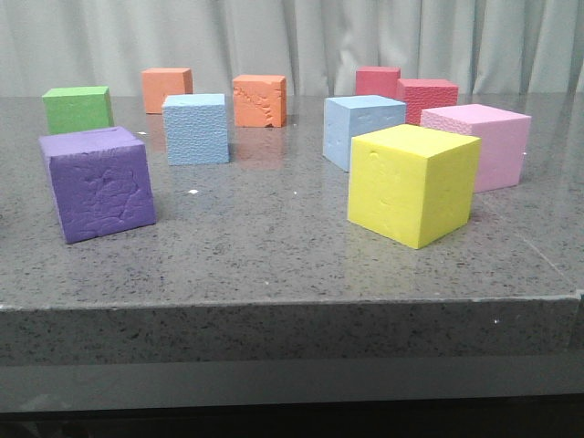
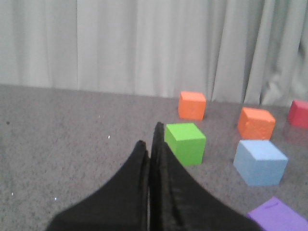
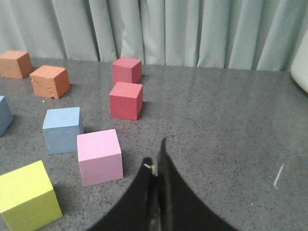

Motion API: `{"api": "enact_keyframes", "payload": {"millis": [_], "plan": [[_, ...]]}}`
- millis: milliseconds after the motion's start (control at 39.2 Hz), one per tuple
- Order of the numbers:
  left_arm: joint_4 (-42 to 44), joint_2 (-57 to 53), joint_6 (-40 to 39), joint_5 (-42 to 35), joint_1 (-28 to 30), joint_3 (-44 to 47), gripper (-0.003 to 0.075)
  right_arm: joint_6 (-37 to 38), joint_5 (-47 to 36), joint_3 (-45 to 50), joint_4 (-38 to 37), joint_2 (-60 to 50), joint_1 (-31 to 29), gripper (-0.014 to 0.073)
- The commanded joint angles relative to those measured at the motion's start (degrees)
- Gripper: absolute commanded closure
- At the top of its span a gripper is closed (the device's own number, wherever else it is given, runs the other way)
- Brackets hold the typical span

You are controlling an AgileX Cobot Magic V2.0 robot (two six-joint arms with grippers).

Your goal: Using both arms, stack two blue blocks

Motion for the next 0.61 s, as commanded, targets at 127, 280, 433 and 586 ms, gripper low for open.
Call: {"api": "enact_keyframes", "payload": {"millis": [127, 280, 433, 586], "plan": [[0.1, 11.0, -0.2, 1.9, 0.3, -8.2, 0.0741, -0.9, -3.1, -3.8, -0.5, 5.6, -0.3, 0.0662], [0.1, 13.0, -0.2, -1.1, 0.3, -8.4, 0.0741, -0.9, -3.1, -3.8, -0.5, 5.6, -0.3, 0.0662], [0.1, 13.1, -0.2, -2.2, 0.3, -8.4, 0.0741, -0.9, -3.1, -3.8, -0.5, 5.6, -0.3, 0.0662], [0.1, 13.1, -0.2, -3.2, 0.3, -8.4, 0.0741, -0.9, -3.2, -3.8, -0.5, 5.6, -0.3, 0.0662]]}}
